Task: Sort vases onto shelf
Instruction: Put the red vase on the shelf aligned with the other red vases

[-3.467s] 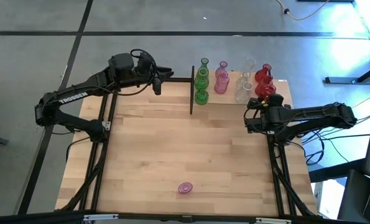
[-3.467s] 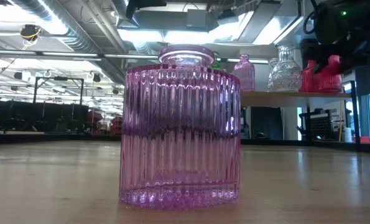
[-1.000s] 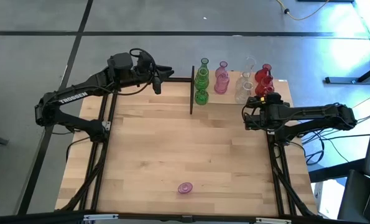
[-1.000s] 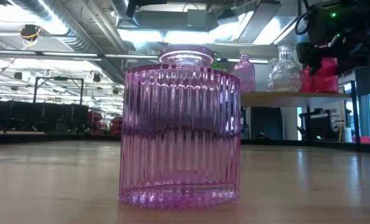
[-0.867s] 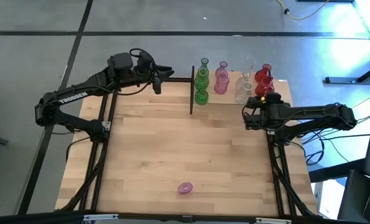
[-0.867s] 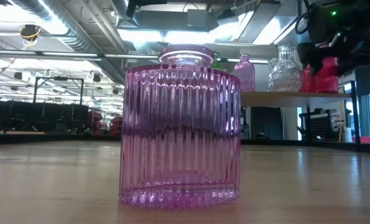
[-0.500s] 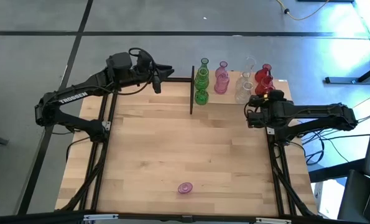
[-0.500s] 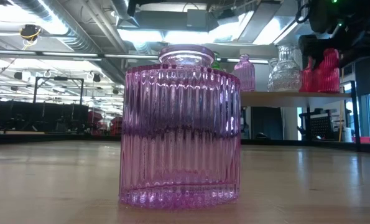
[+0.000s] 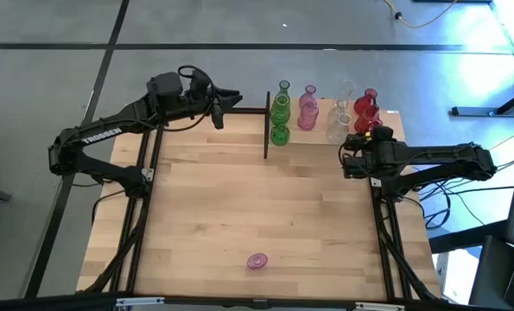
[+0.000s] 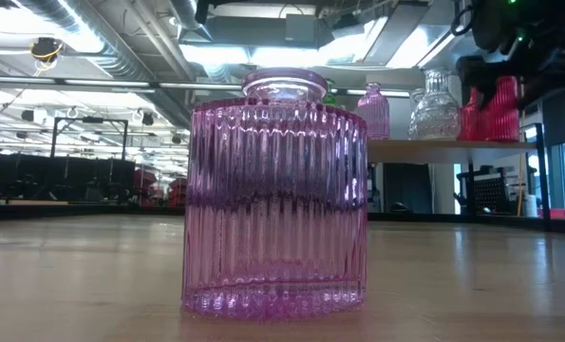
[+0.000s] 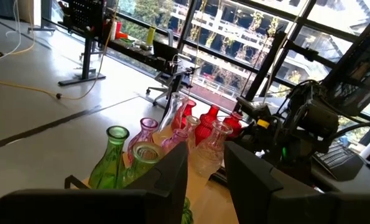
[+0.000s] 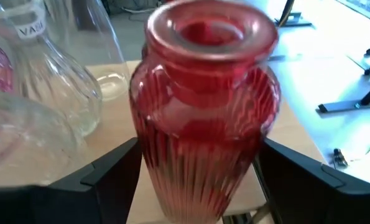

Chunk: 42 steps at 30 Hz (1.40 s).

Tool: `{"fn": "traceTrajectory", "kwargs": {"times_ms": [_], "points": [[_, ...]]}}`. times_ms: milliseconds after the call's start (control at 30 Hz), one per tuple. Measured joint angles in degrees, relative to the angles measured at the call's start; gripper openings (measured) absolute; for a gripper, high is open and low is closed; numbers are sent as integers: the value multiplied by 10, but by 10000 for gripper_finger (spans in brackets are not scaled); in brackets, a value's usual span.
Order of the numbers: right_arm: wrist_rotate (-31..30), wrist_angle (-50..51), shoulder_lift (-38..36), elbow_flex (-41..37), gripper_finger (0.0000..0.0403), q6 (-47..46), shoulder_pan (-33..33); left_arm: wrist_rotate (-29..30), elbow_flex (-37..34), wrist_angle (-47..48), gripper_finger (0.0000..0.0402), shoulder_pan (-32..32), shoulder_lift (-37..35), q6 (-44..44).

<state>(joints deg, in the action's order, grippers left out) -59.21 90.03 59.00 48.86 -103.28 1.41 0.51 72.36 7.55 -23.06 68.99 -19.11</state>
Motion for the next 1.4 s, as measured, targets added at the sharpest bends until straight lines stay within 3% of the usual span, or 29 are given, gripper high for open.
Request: {"fn": "traceTrajectory", "kwargs": {"times_ms": [533,800,1033,1267,1400], "points": [[43,0,-19,17,301,1,0,0,0,0,98,0,0,1],[133,0,-19,23,301,3,-8,0,0,0,98,0,0,2],[158,-1,-19,23,301,-72,-107,0,0,2,98,0,0,2],[208,0,-19,23,301,-164,-249,-1,0,39,98,0,0,0],[205,0,-17,23,295,-228,-321,-2,0,70,98,0,0,2]]}}
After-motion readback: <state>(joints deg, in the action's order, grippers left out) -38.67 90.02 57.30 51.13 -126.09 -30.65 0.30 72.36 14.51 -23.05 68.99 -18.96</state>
